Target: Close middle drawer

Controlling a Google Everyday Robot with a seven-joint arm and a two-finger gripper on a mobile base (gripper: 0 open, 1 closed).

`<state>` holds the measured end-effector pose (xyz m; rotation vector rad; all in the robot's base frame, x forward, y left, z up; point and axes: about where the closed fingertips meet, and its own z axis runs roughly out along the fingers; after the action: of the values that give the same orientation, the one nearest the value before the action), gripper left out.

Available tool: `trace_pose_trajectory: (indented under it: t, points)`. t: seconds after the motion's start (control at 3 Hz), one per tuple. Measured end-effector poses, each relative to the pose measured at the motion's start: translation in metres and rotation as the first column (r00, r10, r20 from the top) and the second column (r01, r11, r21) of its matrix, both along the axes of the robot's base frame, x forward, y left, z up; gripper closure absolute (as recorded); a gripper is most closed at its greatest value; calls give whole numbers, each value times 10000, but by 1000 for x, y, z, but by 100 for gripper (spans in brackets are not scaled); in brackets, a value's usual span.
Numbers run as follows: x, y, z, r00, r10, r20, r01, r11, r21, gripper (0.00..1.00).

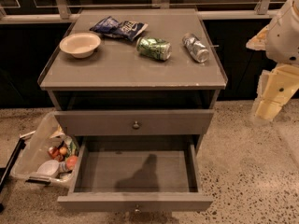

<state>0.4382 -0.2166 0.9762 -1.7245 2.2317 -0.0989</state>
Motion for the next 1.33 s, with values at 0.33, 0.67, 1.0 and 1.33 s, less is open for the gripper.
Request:
trace_pose_trajectory:
  t: [0.33,0.67,1.0,1.33]
  points:
    - [1,0,0,10000,-21,48,21,10000,-46,0]
    - [-3,3,-32,9993,190,-311,-185,9997,160,0]
    - [-9,4,-80,9962,455,-748,-399,9964,752,0]
    - [-18,6,-119,9954,502,-815,-398,9914,1244,19]
